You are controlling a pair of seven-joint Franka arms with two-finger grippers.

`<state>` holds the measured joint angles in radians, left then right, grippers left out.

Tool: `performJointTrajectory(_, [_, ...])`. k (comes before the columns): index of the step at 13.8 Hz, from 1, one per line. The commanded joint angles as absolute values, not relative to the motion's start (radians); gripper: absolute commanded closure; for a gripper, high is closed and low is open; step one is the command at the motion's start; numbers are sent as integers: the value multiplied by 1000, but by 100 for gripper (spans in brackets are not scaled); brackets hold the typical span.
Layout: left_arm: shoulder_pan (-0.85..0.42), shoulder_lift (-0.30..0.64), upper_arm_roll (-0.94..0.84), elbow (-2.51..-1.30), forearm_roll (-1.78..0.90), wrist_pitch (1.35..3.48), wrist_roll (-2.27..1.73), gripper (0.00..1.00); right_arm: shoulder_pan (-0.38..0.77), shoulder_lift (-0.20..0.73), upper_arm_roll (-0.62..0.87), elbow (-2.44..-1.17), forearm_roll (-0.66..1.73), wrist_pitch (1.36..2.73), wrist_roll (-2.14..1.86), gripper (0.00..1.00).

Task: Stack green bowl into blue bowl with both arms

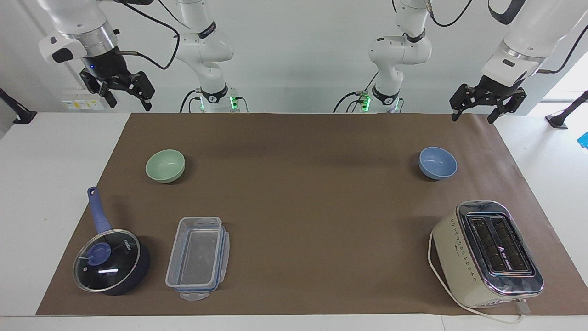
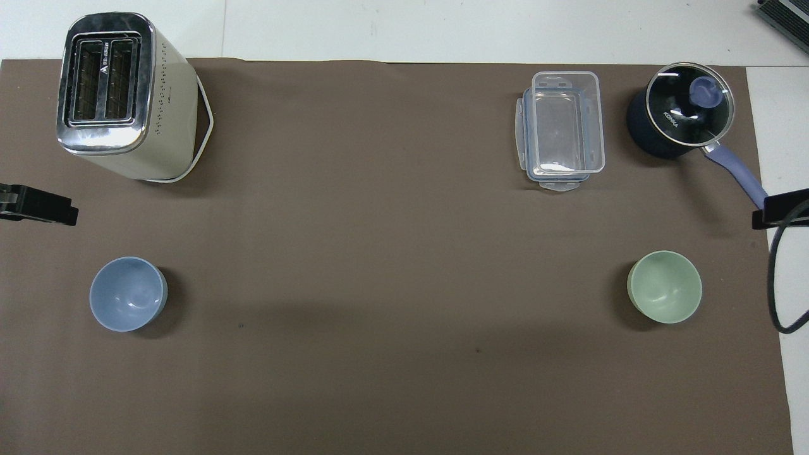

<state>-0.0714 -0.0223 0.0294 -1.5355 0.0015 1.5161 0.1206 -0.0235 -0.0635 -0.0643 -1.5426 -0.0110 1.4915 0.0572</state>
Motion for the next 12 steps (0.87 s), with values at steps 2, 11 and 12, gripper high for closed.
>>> performJointTrajectory(2, [-75,-11,34,-1499,-8,1499,129,0,-32,-87,-60,-1574,-2,1513,55,0])
performJointTrajectory(11, [-74,-14,31,-1506,-8,1494,126,0,-32,-87,-60,-1575,-2,1513,60,0])
performJointTrajectory(12, [-74,-15,31,-1509,-8,1493,124,0,-32,-87,-60,-1575,-2,1513,60,0])
